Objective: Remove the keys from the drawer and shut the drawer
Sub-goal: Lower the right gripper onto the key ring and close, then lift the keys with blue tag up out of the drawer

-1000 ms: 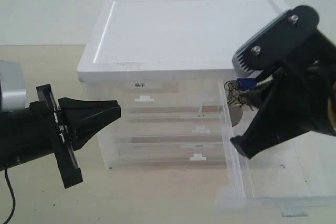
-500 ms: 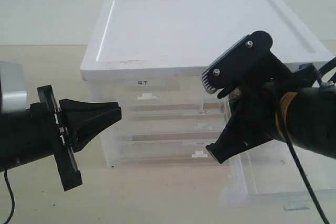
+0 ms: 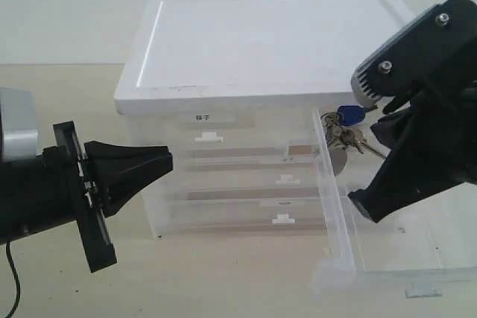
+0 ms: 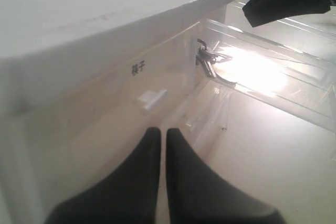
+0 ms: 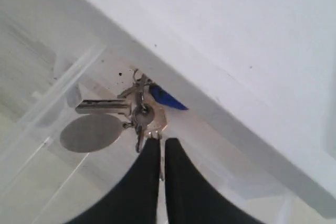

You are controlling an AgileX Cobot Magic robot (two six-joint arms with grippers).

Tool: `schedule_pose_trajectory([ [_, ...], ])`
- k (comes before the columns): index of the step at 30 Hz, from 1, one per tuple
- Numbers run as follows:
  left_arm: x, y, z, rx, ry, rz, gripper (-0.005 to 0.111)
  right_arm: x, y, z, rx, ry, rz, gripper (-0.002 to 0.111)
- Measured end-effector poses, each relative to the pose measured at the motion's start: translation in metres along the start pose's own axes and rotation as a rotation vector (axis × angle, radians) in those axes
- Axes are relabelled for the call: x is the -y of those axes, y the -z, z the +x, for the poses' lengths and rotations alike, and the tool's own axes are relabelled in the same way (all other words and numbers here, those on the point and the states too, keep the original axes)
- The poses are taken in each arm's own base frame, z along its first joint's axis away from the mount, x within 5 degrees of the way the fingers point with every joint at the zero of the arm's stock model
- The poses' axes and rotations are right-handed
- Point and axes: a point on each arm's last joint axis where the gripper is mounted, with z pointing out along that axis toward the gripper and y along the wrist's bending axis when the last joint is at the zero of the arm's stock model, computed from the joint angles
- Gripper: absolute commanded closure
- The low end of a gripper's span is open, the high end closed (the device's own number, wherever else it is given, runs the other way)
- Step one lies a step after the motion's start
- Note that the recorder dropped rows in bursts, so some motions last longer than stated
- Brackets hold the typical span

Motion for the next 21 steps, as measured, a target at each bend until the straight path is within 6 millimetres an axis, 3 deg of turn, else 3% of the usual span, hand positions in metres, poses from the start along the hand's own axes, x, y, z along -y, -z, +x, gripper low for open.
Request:
schedule_pose_trajectory([
  [4,0.000,0.000,0.000,0.000,-0.001,0.002,0.102,-0.004,-0.015,0.003,-0.053,0.071,0.038,0.069],
  [15,0.000,0.000,0.000,-0.001,0.002,0.005,0.102,-0.011,-0.038,0.005,-0.098,0.110,0.100,0.071],
  [18,0.001,0.000,0.000,-0.003,0.005,0.009,0.102,-0.014,-0.042,0.005,-0.095,0.108,0.087,0.081],
  [21,0.001,0.000,0.000,-0.004,0.005,0.013,0.102,-0.017,-0.042,0.006,-0.098,0.098,0.060,0.109],
])
